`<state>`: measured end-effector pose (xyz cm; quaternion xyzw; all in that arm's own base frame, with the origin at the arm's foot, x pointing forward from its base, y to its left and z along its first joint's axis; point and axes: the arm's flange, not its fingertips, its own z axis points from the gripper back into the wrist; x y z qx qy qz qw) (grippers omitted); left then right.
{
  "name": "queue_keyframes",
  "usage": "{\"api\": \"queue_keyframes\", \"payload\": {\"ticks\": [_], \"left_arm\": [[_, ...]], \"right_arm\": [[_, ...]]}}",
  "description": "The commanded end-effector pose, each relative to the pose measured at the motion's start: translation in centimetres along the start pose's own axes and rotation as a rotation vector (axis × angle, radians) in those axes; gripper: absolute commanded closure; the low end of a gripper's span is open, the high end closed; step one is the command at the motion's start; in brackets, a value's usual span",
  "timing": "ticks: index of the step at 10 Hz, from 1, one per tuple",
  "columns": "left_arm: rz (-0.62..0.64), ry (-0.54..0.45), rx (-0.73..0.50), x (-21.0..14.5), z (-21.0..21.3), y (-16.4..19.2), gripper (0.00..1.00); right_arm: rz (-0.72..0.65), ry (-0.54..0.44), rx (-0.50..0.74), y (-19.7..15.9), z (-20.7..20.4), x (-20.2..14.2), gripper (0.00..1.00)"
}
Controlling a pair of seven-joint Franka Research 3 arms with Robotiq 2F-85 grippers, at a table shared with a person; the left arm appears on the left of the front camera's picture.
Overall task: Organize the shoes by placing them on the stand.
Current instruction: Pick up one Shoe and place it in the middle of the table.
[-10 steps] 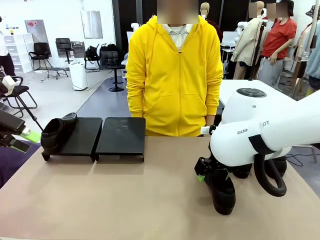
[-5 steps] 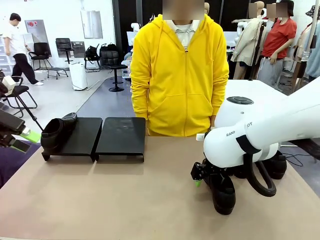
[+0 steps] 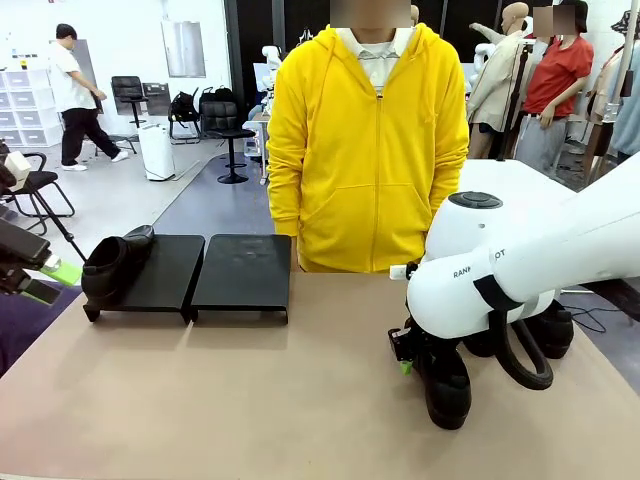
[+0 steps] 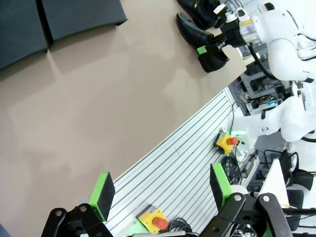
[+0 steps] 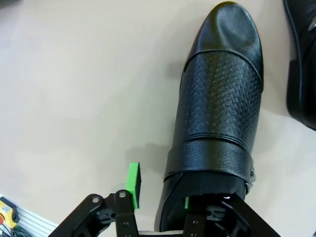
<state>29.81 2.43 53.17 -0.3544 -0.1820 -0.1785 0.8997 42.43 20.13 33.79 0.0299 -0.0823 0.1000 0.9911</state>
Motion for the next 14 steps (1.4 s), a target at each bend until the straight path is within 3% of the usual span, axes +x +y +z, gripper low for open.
{"api": "queue_keyframes", "payload": {"ticks": [1,6,8,10,12,13,14], "left_arm": [[-0.016,0.009,0.001,-0.1,0.3,0.1,0.00],[-0.016,0.009,0.001,-0.1,0.3,0.1,0.00],[-0.016,0.009,0.001,-0.1,0.3,0.1,0.00],[-0.016,0.009,0.001,-0.1,0.3,0.1,0.00],[-0.016,0.009,0.001,-0.1,0.3,0.1,0.00],[-0.016,0.009,0.001,-0.1,0.3,0.1,0.00],[-0.016,0.009,0.001,-0.1,0.3,0.1,0.00]], "right_arm": [[-0.018,-0.021,-0.037,0.6,-0.4,0.5,1.00],[-0.049,-0.035,-0.070,0.9,1.3,0.1,1.00],[-0.093,-0.024,-0.085,2.7,4.3,-0.8,1.00],[-0.253,0.001,-0.041,5.8,7.5,-2.6,1.00],[-0.225,0.025,0.065,10.9,7.5,-3.9,1.00],[-0.206,-0.074,0.077,13.8,7.2,-3.2,1.00],[-0.171,-0.090,0.121,16.2,6.3,-2.0,1.00]]}}
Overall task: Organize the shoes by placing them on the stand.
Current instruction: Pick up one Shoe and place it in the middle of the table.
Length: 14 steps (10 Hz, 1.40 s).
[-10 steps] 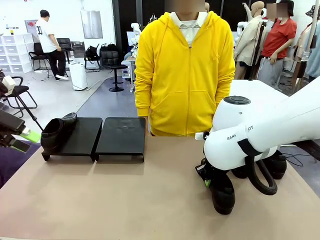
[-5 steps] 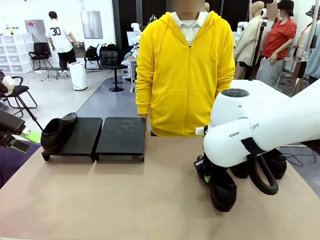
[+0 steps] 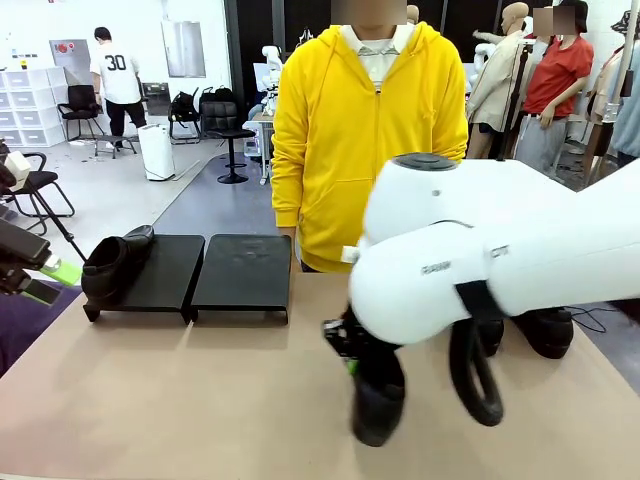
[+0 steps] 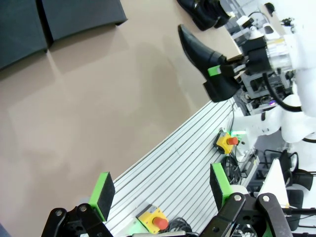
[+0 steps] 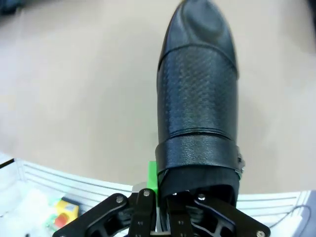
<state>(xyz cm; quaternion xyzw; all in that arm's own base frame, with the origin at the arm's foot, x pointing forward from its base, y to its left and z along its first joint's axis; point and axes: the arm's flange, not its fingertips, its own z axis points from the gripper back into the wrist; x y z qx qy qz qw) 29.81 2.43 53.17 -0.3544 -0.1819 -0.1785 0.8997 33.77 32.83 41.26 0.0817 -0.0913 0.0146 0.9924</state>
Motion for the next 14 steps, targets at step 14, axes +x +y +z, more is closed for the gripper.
{"api": "queue_keyframes", "payload": {"ticks": [14], "left_arm": [[-0.016,0.009,0.001,-0.1,0.3,0.1,0.00]], "right_arm": [[-0.045,-0.024,0.045,6.3,-9.3,7.4,1.00]]}}
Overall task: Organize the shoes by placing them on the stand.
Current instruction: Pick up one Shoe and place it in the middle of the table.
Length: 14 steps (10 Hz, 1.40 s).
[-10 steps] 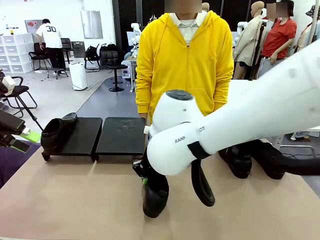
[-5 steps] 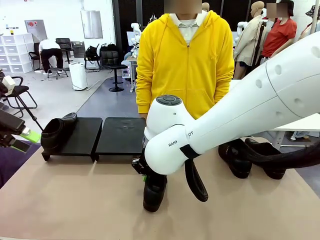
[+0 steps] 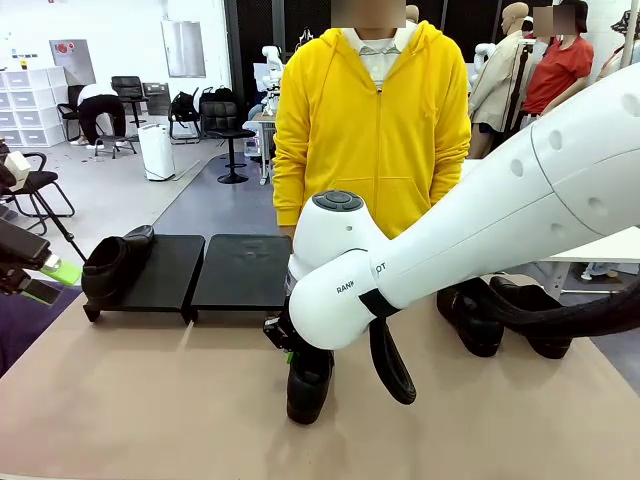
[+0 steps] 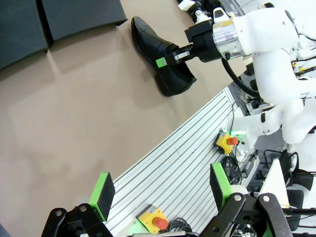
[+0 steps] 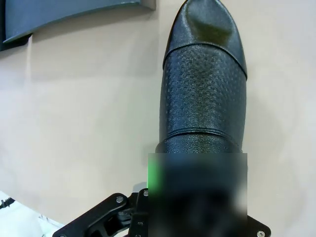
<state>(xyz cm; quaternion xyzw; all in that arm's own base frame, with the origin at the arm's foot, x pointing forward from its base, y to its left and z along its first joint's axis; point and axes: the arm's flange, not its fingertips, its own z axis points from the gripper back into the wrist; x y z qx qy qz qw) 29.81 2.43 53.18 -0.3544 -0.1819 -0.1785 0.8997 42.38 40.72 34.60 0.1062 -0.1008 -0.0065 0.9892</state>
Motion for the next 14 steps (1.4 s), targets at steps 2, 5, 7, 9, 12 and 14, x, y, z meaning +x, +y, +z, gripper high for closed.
{"api": "queue_keyframes", "payload": {"ticks": [2,5,7,9,12,14], "left_arm": [[-0.016,0.009,0.001,-0.1,0.3,0.1,0.00],[-0.016,0.009,0.001,-0.1,0.3,0.1,0.00],[-0.016,0.009,0.001,-0.1,0.3,0.1,0.00],[-0.016,0.009,0.001,-0.1,0.3,0.1,0.00],[-0.016,0.009,0.001,-0.1,0.3,0.1,0.00],[-0.016,0.009,0.001,-0.1,0.3,0.1,0.00]], "right_arm": [[0.029,0.078,0.076,-0.6,-1.1,0.1,0.36],[0.054,0.078,0.088,-0.6,0.7,0.2,0.00],[0.098,0.059,0.088,-0.7,5.5,0.6,0.00],[0.116,0.081,0.102,-2.6,12.5,1.6,0.00],[0.165,0.287,0.312,-13.7,23.0,1.6,0.00],[0.091,0.304,0.526,-23.7,28.7,-1.2,0.00]]}}
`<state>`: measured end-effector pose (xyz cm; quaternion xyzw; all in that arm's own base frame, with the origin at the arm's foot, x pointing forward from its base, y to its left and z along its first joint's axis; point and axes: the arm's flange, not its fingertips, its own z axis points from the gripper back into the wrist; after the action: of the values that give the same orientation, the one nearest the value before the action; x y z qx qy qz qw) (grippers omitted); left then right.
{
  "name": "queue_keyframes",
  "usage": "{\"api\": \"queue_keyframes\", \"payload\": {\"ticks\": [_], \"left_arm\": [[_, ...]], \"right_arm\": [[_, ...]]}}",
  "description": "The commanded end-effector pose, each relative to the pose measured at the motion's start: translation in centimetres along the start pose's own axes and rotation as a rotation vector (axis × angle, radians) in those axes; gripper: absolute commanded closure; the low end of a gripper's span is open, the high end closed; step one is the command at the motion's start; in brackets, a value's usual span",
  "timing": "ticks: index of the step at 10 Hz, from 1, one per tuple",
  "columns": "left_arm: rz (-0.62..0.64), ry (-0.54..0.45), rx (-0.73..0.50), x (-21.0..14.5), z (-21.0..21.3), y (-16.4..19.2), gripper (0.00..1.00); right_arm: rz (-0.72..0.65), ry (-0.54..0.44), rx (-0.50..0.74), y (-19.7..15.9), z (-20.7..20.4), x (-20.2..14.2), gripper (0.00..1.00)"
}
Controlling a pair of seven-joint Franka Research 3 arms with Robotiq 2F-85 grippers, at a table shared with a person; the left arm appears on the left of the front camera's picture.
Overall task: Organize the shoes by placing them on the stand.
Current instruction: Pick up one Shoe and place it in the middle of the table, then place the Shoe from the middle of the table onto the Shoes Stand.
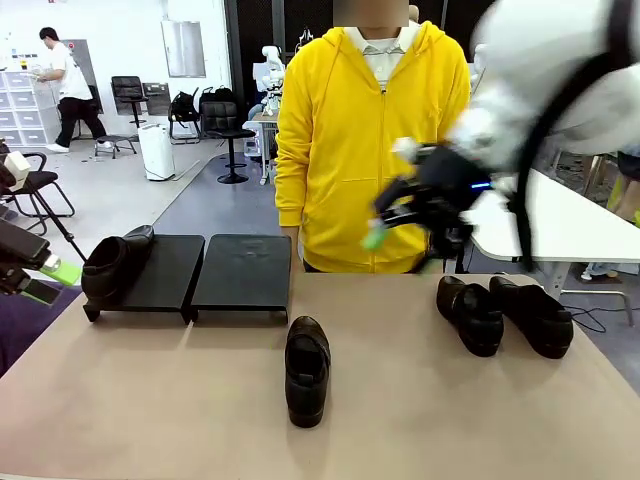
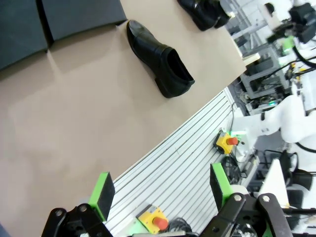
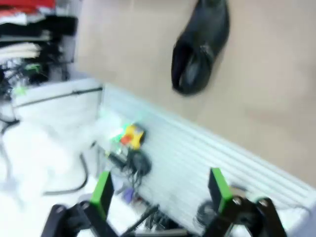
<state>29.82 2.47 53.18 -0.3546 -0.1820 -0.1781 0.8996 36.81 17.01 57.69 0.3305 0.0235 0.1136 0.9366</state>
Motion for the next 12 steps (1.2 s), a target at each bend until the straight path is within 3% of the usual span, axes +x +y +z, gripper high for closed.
{"api": "queue_keyframes", "payload": {"ticks": [1,4,6,7,12], "left_arm": [[-0.017,0.009,0.002,-0.1,0.3,0.1,0.00],[-0.017,0.009,0.002,-0.1,0.3,0.1,0.00],[-0.017,0.009,0.002,-0.1,0.3,0.1,0.00],[-0.017,0.009,0.002,-0.1,0.3,0.1,0.00],[-0.017,0.009,0.002,-0.1,0.3,0.1,0.00]], "right_arm": [[-0.079,-0.027,0.128,-7.6,5.8,-6.2,0.00],[-0.170,-0.166,0.302,-16.6,9.0,-14.2,0.00],[-0.204,-0.256,0.260,-19.5,7.7,-15.7,0.00],[-0.203,-0.163,0.297,-17.4,9.8,-15.3,0.00],[-0.203,-0.163,0.297,-17.4,9.8,-15.3,0.00]]}}
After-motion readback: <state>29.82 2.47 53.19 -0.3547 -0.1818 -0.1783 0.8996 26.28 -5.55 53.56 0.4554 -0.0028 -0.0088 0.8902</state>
